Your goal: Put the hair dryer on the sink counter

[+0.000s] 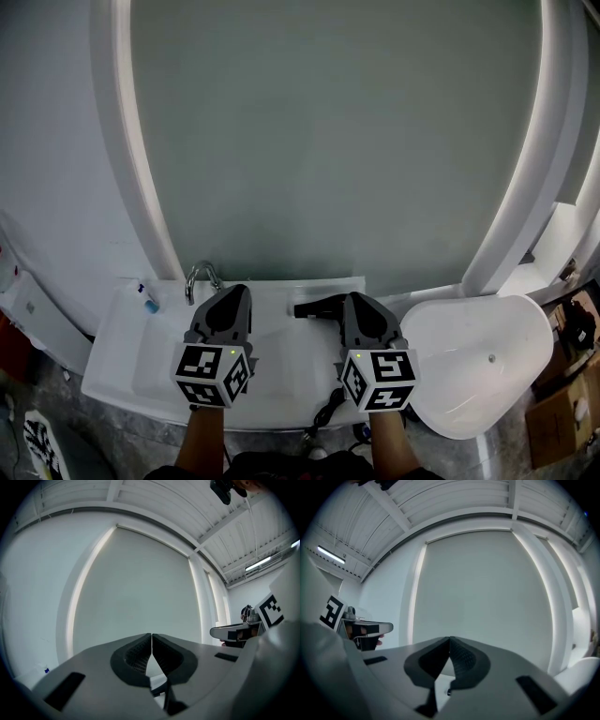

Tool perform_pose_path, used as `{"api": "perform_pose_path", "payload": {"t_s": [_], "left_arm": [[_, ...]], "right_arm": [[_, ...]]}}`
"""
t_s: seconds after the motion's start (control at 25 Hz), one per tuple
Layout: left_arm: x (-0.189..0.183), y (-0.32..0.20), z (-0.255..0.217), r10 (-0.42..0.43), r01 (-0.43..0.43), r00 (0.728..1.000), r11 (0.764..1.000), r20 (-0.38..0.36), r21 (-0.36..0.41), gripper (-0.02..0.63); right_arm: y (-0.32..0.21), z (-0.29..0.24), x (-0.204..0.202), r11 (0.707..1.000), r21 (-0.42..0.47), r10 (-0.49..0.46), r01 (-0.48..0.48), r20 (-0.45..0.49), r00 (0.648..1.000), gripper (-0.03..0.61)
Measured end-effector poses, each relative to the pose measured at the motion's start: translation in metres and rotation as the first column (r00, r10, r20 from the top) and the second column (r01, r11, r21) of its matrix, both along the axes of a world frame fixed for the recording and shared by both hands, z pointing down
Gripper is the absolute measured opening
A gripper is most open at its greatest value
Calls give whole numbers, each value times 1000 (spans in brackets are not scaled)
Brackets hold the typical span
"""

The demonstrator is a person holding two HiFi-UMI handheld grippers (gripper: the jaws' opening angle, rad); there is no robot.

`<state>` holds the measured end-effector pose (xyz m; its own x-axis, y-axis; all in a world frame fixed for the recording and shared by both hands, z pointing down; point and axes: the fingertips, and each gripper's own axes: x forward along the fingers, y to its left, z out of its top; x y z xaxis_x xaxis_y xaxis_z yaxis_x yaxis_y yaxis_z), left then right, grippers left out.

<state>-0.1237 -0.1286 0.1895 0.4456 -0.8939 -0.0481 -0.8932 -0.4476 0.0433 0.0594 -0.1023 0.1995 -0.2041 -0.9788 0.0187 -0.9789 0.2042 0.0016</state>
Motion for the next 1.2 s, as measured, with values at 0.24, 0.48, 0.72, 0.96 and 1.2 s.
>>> {"api": "perform_pose_path", "payload": {"t_s": [0.24, 0.48, 0.72, 0.96, 1.2], "left_arm": [[2, 1, 4, 6, -6, 1000, 1000, 9, -12, 11], [3, 3, 10, 8, -8, 1000, 1000, 9, -18, 11], [3, 3, 7, 20, -20, 1000, 1000, -9, -23, 11], [2, -1, 8, 13, -13, 1000, 1000, -5, -24, 11], [7, -5, 14, 22, -22, 1000, 999, 5, -30, 11]], "right_arm": [[2, 4, 0, 1000, -15, 1, -1, 1, 1000, 21], [5, 8, -1, 1000, -26, -7, 7, 6, 1000, 21], [4, 7, -1, 1000, -24, -14, 14, 7, 1000, 21], [0, 8, 2, 999, -28, -19, 19, 13, 1000, 21], [-5, 13, 6, 999, -39, -16, 17, 27, 1000, 21]]}}
